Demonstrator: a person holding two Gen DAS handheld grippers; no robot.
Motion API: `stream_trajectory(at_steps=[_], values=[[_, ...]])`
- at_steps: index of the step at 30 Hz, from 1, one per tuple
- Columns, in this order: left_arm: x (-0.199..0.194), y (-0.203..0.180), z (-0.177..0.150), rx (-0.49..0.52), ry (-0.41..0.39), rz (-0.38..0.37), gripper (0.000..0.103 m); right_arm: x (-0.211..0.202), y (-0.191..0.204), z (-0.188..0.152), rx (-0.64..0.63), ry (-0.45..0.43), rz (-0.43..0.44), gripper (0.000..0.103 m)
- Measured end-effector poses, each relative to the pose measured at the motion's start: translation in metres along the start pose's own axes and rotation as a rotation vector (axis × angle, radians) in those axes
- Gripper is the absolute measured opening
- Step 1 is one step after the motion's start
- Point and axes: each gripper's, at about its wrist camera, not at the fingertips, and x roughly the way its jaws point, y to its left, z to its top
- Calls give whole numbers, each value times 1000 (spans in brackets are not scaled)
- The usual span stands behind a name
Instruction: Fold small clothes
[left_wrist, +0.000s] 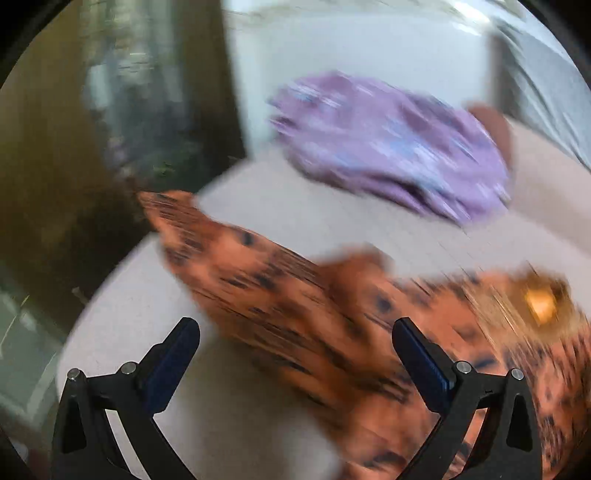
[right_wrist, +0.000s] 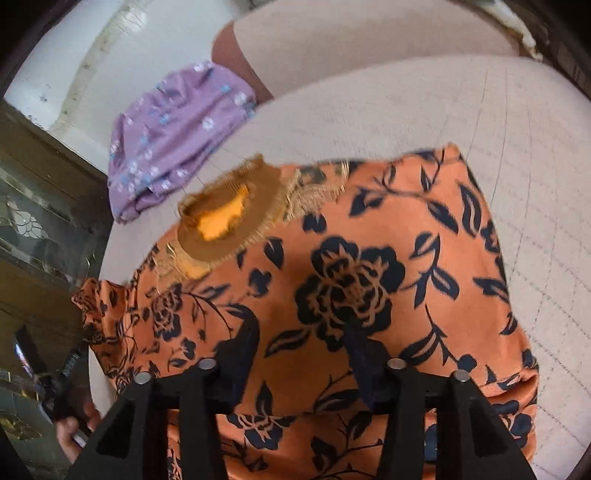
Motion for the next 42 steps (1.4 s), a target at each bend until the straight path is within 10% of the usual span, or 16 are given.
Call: stream_trajectory(at_steps=[10,23,25,27,28,35,42], values=[[71,131,40,-346,39,183,103,7,31,-6,-112,-69,-22,54],[137,112,62,-341,248,223,103,31,19,0,-91,-26,-40,55],[145,111,56,-338,278,217,67,31,19,1,-92,-31,-37,54],[152,110,51,-357,315,152,17,29,19,1,-89,-37,-31,54],[150,109,50,-369,307,116,9,27,19,2,-85,-42,-28,54],[68,67,80,-278,81,-38,7,3,13,8,-41,-121,-6,55],[-61,-52,92,16,-139,-312,7,-32,-7,14,27,-223,8,55]])
